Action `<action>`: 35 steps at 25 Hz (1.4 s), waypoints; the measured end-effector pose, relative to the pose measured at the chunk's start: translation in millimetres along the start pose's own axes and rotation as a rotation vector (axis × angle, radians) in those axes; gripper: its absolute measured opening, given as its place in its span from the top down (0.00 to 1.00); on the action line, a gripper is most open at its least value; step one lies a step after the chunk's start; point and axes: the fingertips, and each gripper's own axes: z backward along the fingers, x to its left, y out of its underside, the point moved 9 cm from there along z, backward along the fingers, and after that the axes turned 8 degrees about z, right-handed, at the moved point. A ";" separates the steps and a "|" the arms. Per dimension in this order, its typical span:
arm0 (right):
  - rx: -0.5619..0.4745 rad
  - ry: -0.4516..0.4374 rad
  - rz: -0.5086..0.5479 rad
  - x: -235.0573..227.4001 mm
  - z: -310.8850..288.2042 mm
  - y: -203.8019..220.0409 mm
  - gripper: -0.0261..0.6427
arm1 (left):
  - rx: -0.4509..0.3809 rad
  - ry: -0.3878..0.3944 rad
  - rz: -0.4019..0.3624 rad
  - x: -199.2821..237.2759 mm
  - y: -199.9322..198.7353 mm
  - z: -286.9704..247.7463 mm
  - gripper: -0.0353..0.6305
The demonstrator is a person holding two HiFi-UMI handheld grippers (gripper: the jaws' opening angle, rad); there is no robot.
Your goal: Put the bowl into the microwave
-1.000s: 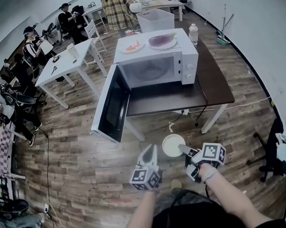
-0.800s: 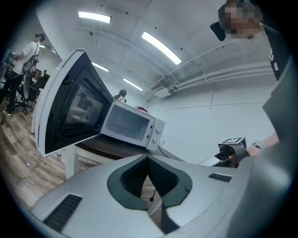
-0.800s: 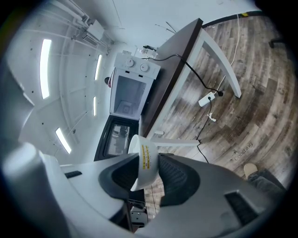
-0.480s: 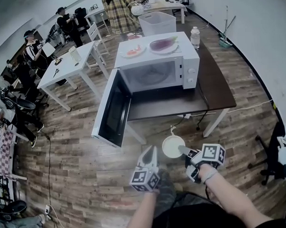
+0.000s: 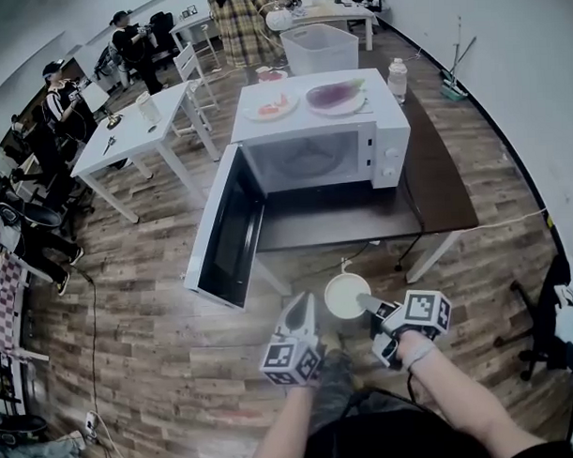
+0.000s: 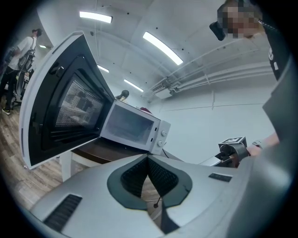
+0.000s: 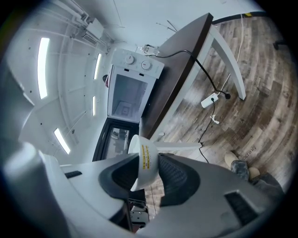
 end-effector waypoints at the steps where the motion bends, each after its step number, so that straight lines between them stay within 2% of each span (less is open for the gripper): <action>1: 0.002 0.004 -0.004 -0.6 -3.3 -1.7 0.78 | 0.002 -0.004 0.002 2.7 -0.6 -2.1 0.95; 12: 0.000 0.009 -0.020 3.9 -40.0 -35.3 0.78 | 0.008 -0.006 0.011 26.3 -15.0 -42.1 0.95; 35: -0.073 0.037 -0.058 14.2 -109.3 -101.1 0.78 | 0.073 0.067 0.030 72.7 -42.7 -130.8 0.95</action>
